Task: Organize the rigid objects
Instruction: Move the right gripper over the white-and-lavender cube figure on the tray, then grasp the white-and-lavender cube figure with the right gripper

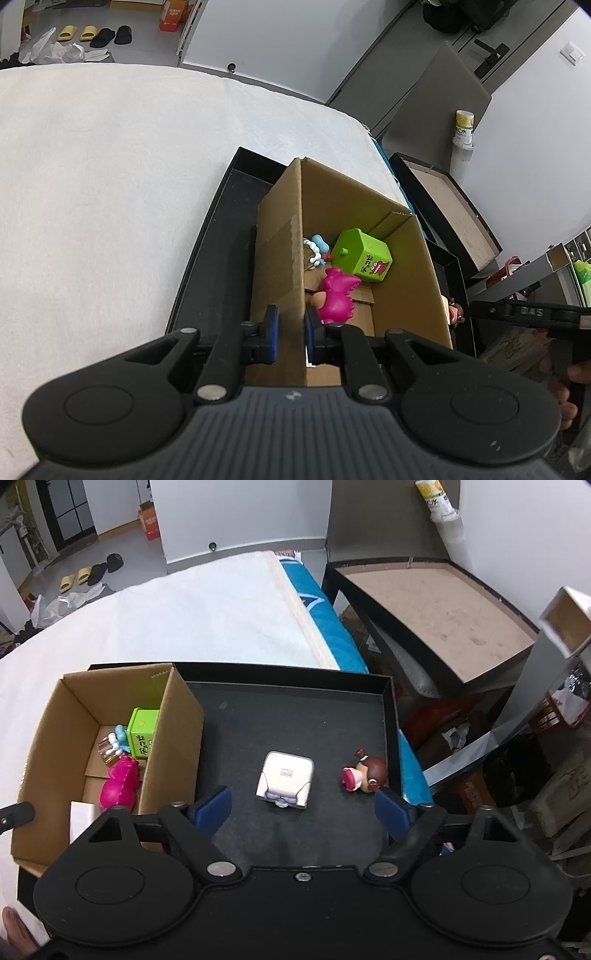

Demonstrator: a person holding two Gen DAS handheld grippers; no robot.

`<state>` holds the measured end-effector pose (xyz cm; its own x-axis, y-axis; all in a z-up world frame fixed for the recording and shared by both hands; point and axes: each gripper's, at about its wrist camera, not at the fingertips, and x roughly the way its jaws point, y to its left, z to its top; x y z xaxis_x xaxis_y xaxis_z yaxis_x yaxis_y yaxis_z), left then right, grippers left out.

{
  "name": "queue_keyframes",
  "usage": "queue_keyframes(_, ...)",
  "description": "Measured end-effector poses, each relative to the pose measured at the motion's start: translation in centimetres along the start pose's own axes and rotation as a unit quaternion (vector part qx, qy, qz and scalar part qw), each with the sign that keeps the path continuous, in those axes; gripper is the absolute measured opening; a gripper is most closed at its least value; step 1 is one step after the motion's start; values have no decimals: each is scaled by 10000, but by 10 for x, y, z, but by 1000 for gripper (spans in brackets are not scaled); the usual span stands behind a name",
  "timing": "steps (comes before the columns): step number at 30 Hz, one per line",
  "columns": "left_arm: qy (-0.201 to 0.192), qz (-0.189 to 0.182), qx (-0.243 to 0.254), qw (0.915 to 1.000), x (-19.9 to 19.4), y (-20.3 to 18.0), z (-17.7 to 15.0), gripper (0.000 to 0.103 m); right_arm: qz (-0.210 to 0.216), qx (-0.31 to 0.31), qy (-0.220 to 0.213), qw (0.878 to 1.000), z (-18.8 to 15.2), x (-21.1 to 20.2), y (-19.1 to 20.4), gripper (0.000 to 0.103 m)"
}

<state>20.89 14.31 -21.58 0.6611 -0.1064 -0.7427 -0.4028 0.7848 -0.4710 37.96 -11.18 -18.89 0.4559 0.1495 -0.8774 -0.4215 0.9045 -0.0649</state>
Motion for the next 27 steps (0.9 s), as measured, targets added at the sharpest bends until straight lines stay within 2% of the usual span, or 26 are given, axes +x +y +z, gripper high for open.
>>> queue_keyframes(3, -4, 5, 9, 10000, 0, -1, 0, 13, 1, 76, 51, 10000, 1, 10, 2, 76)
queue_keyframes(19, -11, 29, 43, 10000, 1, -1, 2, 13, -271, 500, 322, 9979, -1, 61, 5, 75)
queue_keyframes(21, -10, 37, 40, 10000, 1, -1, 2, 13, -256, 617, 374, 9971, -4, 67, 3, 63)
queue_keyframes(22, -10, 37, 37, 10000, 1, -1, 2, 13, -169, 669, 425, 9967, -5, 69, 3, 44)
queue_keyframes(27, -13, 34, 43, 10000, 1, -1, 2, 13, -241, 533, 575, 9966, -8, 64, 6, 43)
